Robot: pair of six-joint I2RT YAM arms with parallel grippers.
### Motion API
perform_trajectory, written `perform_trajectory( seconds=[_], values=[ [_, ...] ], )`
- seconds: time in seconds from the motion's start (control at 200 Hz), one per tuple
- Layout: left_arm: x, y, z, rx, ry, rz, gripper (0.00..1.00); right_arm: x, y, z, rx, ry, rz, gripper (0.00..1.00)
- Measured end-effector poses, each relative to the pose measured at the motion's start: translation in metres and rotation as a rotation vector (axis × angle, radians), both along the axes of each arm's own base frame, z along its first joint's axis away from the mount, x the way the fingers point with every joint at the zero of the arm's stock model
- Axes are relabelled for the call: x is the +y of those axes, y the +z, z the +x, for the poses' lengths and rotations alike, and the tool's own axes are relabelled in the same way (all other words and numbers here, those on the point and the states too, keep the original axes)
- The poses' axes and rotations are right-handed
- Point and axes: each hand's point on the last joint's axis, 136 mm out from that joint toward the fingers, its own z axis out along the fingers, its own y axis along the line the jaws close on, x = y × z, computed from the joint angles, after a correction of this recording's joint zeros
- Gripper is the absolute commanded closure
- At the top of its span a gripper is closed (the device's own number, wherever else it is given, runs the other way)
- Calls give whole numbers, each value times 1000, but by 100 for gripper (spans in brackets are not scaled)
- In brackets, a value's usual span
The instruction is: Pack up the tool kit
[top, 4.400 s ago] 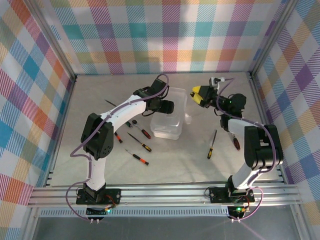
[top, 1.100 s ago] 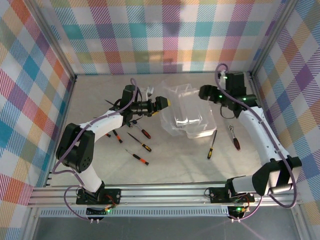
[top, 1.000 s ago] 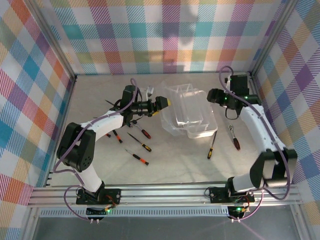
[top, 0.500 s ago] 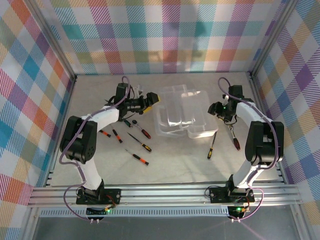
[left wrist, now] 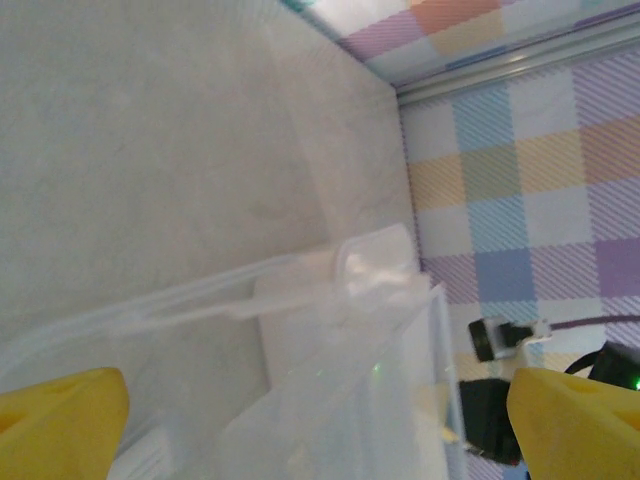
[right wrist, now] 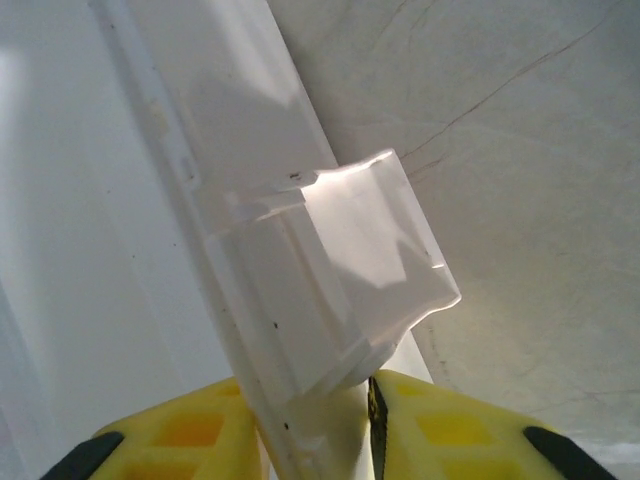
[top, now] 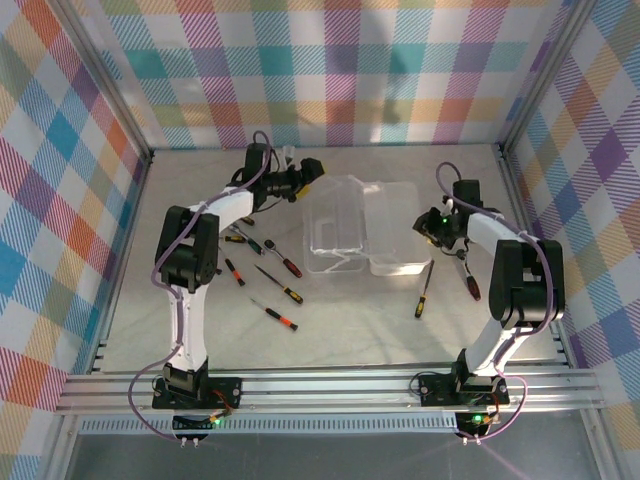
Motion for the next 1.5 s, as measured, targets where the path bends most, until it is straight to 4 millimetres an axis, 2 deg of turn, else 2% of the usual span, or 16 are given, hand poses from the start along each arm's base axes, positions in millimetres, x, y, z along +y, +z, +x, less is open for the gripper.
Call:
perform_trajectory(
  seconds=[0.09, 0.18, 0.27, 0.345, 0.445, 0.54, 0.67, 0.785, 0.895, 0.955, 0.995, 1.075, 1.155, 1.21, 1.325, 1.5],
  values=[
    [2, 15, 10, -22, 17, -17, 2, 11, 0, -2, -7, -28, 18, 75],
    [14, 24, 14, -36, 54, -20, 1, 20, 0, -1, -7, -66, 18, 76],
    [33, 23, 7, -15, 102, -19, 1, 23, 1, 1, -12, -116, 6, 75],
    [49, 20, -7, 14, 138, -13, 0, 26, 1, 3, -13, -135, 2, 74],
    [63, 20, -37, 39, 173, -12, 0, 25, 5, 9, -6, -144, -12, 72],
    [72, 31, -69, 30, 186, -16, 0, 26, 11, 20, -8, -136, -22, 67],
    [83, 53, -121, -12, 205, 1, 0, 27, 28, 26, -50, -97, -34, 46],
    [87, 76, -161, -76, 227, 73, 0, 23, 53, 15, -89, -49, -79, 39],
    [80, 94, -199, -150, 209, 124, 0, 6, 88, -2, -157, -39, -159, 34],
    [76, 90, -215, -159, 190, 146, 0, -12, 103, -12, -196, -71, -208, 27],
    [72, 82, -225, -149, 175, 159, 0, -33, 106, -22, -204, -131, -241, 23],
    [59, 59, -243, -113, 130, 192, 0, -75, 93, -47, -174, -246, -275, 17],
    [40, 39, -262, -79, 57, 220, 0, -114, 64, -77, -81, -362, -305, 14],
    [25, 34, -273, -75, 3, 225, 0, -131, 46, -92, -15, -412, -321, 14],
    [4, 31, -285, -95, -72, 232, 0, -137, 23, -96, 63, -422, -312, 15],
    [-10, 29, -283, -99, -95, 235, 0, -132, -13, -98, 174, -384, -287, 14]
  ],
)
